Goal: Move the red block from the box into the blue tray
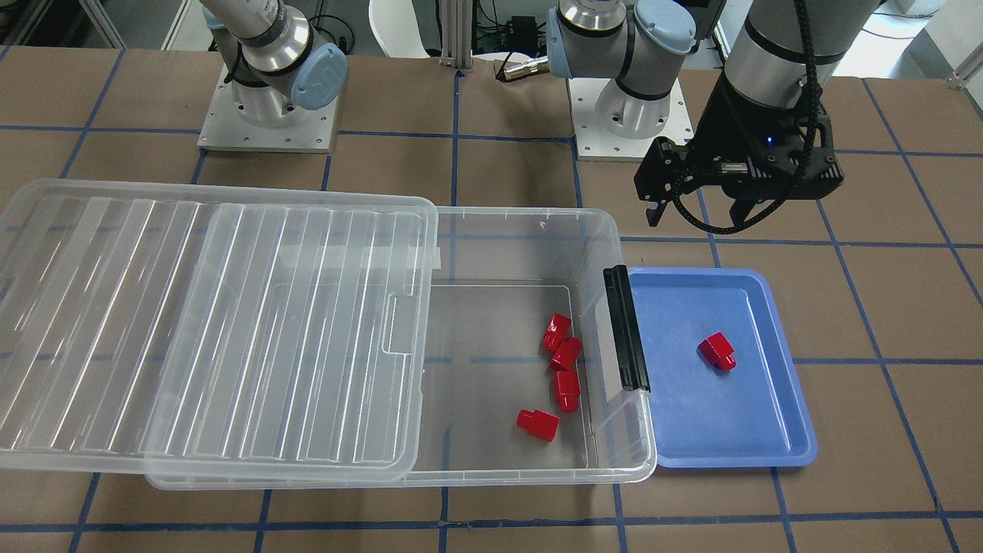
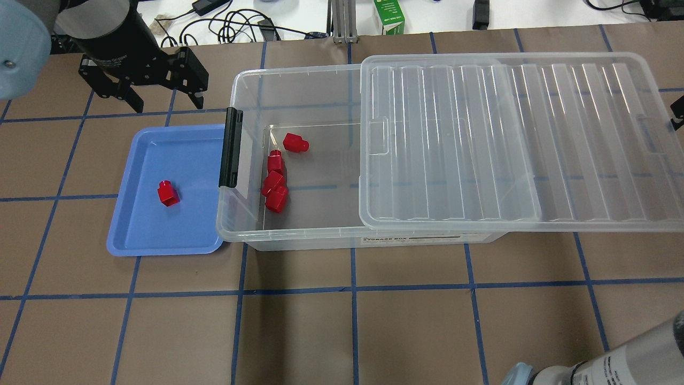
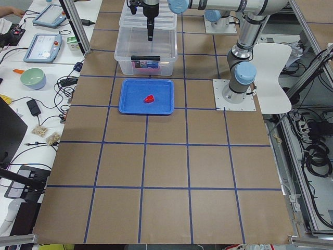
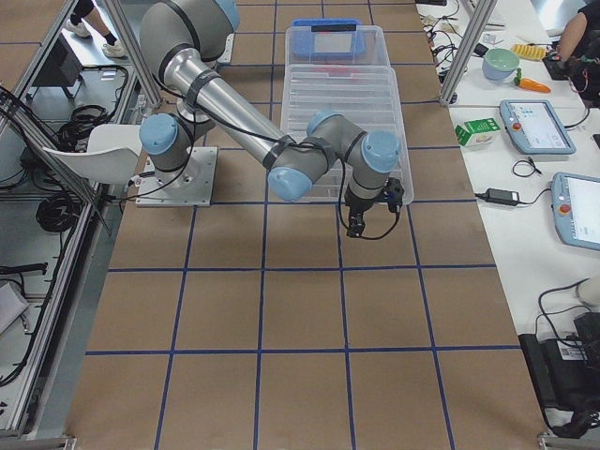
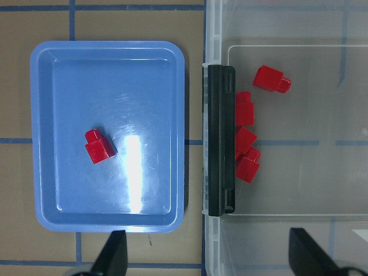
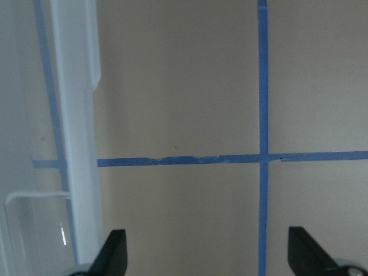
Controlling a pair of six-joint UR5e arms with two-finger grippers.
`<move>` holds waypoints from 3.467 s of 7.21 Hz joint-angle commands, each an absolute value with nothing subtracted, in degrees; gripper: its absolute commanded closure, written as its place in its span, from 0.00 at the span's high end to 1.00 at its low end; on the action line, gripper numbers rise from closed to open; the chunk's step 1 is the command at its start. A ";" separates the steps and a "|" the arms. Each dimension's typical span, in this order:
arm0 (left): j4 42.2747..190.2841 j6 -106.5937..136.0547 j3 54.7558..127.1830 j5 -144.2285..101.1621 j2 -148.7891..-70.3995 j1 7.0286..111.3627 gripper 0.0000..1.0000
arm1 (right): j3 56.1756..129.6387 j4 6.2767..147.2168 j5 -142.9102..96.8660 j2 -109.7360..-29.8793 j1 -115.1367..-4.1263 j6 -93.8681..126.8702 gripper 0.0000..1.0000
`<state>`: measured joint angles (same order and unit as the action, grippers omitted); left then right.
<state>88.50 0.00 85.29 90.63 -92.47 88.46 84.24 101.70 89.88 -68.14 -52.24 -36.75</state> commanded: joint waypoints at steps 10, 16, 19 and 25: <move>88.33 0.09 85.25 90.97 -91.85 88.15 1.00 | 88.07 101.16 89.74 -71.54 -65.72 -26.04 1.00; 87.80 0.26 85.34 90.88 -91.85 88.24 1.00 | 87.98 101.42 89.65 -71.63 -71.71 -17.77 1.00; 87.71 0.26 85.34 90.88 -91.85 88.15 1.00 | 87.98 101.69 89.65 -71.54 -73.21 -16.00 1.00; 87.80 0.18 85.34 90.97 -91.76 88.15 1.00 | 81.92 92.59 89.83 -82.05 -73.12 -15.66 1.00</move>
